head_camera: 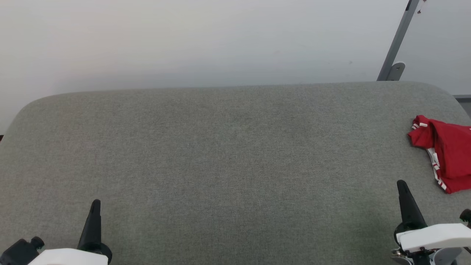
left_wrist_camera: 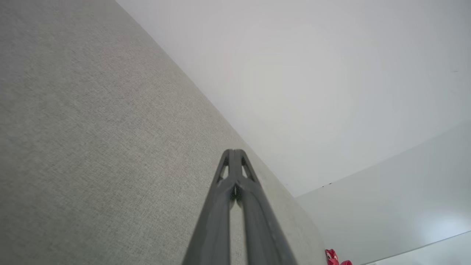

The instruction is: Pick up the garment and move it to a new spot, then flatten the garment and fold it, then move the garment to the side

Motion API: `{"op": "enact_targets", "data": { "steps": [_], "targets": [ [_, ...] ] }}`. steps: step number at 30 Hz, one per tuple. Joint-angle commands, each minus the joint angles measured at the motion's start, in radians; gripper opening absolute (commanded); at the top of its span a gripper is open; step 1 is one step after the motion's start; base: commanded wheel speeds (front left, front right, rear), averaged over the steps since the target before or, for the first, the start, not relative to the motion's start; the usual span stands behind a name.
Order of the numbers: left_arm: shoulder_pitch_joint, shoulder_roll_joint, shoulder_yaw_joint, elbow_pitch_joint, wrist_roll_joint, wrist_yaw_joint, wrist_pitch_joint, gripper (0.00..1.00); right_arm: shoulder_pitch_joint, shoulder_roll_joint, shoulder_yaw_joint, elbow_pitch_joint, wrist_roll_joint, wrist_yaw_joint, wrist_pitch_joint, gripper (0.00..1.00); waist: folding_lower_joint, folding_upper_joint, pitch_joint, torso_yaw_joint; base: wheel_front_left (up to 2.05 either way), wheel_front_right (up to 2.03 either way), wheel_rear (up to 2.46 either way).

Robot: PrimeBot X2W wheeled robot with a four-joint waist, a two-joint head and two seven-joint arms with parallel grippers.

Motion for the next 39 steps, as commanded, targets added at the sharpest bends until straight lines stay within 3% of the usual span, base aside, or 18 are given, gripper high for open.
{"op": "enact_targets", "data": {
  "steps": [1,39],
  "targets": [
    [-0.031,0.007,0.008,-0.007,-0.027,-0.002,0.007,0.0,-0.027,0.0,-0.004,-0.007,0.025,0.0,0.007,0.0,0.0,-0.0001,0.0,0.0,0.0,0.0,0.0],
    [-0.113,-0.06,0.033,0.037,-0.318,-0.004,0.107,0.0,-0.078,0.028,-0.009,0.021,0.368,0.0,0.089,0.0,0.0,-0.0001,0.016,-0.014,0.0,0.0,0.0]
  ]
}}
